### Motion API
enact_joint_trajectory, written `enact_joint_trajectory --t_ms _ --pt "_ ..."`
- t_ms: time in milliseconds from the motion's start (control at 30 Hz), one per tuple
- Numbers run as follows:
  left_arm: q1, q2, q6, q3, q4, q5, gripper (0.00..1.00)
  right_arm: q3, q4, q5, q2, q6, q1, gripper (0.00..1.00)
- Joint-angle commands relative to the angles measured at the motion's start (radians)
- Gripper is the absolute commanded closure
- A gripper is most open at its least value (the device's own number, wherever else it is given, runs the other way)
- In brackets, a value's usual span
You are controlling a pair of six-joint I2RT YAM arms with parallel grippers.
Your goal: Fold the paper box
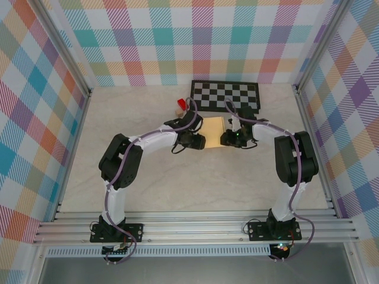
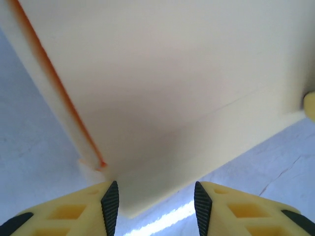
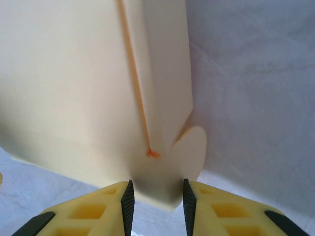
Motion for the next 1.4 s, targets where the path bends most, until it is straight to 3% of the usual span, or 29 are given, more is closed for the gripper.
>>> enact_joint_trajectory --t_ms 0,367,567,667,1000,1200,1367 --pt "0.021 0.017 -0.043 0.051 -0.015 0.032 0.53 0.044 -0.029 -0.025 0.005 0.032 -0.005 0.65" --pt "0.047 0.047 -0.081 0.114 -0.081 0.029 0.49 0.084 -0.055 -0.004 0.021 0.050 -0.007 0.64" --pt "0.065 0.003 -0.102 0.054 -0.086 0.026 0.30 0.077 -0.044 -0.002 0.030 0.052 -0.007 0.61" --pt "0.071 0.000 -0.092 0.026 -0.044 0.047 0.26 0.079 -0.029 -0.008 0.033 0.053 -0.007 0.60" --pt "0.076 0.037 -0.113 0.030 0.067 0.156 0.25 0.076 0.034 -0.099 0.041 0.051 -0.007 0.60" --pt "0.059 0.040 -0.171 0.046 0.083 0.216 0.36 0.068 0.064 -0.171 0.026 0.100 -0.006 0.62" --pt "0.032 -0.023 -0.182 -0.013 0.073 0.181 0.38 0.022 0.064 -0.173 -0.018 0.120 -0.005 0.63"
